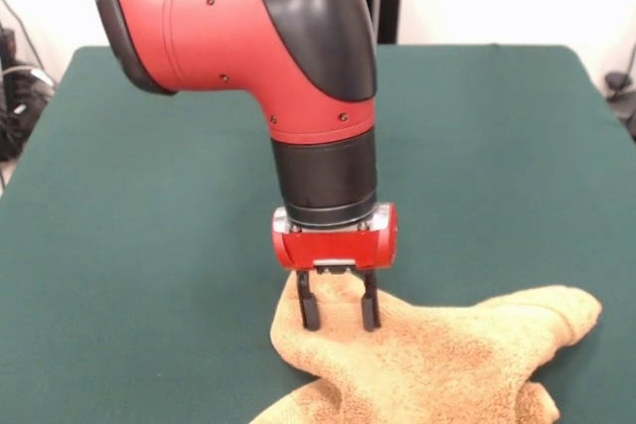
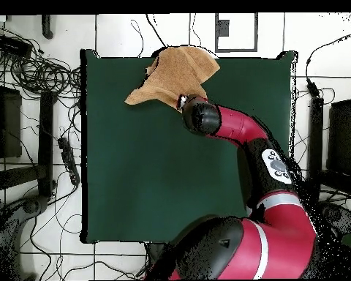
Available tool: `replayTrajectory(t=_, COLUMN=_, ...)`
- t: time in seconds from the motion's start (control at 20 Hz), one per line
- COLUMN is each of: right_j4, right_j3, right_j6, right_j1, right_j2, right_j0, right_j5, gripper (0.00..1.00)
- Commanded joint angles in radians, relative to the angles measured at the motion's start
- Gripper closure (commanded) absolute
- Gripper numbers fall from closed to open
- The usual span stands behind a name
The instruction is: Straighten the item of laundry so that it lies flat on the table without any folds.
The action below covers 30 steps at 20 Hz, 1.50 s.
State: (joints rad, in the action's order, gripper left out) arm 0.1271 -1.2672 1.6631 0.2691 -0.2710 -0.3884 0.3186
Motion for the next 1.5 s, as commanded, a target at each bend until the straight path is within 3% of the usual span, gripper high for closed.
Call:
replayTrajectory(t=0.05, right_j4=0.036, right_j3=-0.117, right_j6=0.102, right_j1=-0.001, right_j2=-0.052, right_j0=0.048, right_j5=-0.049, gripper=0.0)
replayTrajectory(t=0.45, right_j4=0.069, right_j3=-0.141, right_j6=0.154, right_j1=-0.031, right_j2=-0.003, right_j0=0.083, right_j5=-0.234, gripper=0.0)
replayTrajectory(t=1.15, right_j4=0.062, right_j3=-0.135, right_j6=0.108, right_j1=-0.059, right_j2=-0.069, right_j0=0.04, right_j5=-0.212, gripper=0.0)
replayTrajectory(t=1.2, right_j4=0.06, right_j3=-0.133, right_j6=0.11, right_j1=-0.058, right_j2=-0.063, right_j0=0.045, right_j5=-0.209, gripper=1.0)
replayTrajectory(t=1.5, right_j4=0.06, right_j3=-0.123, right_j6=0.086, right_j1=-0.062, right_j2=-0.075, right_j0=0.038, right_j5=-0.174, gripper=1.0)
